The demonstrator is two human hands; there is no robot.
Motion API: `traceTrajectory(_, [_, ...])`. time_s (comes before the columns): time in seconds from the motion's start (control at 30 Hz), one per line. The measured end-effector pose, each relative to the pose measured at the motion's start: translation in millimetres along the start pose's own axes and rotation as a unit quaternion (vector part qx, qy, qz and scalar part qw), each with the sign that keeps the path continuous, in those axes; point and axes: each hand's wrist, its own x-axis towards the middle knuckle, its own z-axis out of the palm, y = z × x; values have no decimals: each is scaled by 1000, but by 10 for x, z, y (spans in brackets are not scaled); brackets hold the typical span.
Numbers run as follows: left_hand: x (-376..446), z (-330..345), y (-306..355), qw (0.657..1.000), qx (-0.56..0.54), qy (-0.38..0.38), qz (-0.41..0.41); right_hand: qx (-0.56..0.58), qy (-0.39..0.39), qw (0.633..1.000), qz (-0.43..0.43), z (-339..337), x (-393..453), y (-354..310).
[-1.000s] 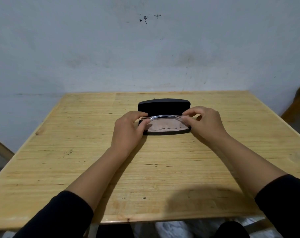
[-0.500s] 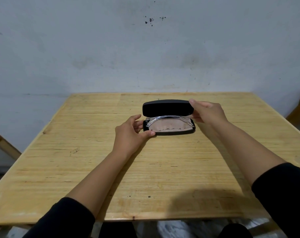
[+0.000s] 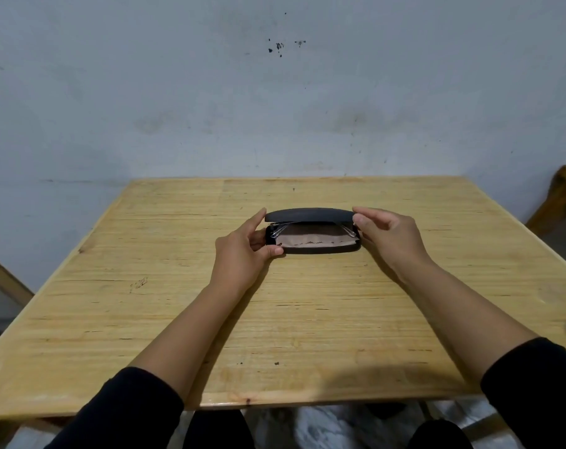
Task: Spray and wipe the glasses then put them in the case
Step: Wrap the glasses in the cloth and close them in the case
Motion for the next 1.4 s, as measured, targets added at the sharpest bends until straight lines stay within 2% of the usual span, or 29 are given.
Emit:
traceTrajectory(0.1, [-11,3,5,1000,12,-3,5,-56,-11,998,-32,10,-90,59])
traceTrajectory(0.5, [94,30,21,999,34,19,7,-100,6,994,-32,129,-66,14])
traceTrajectory(0.73, [680,71,135,999,7,45,13,-54,47,997,-24,284,434,-155])
traceTrajectory(0.9, [1206,218,80,999,-10,48,-19,-33,54,998,-13,408,960,-170])
traceTrajectory(1.13, [1666,408,-92,998,42,29,-26,-105,44,993,-13,560,1468,-27])
traceTrajectory(1.4, [1709,446,-149,995,88,40,-8,-154,34,986,-48,577,1563,110])
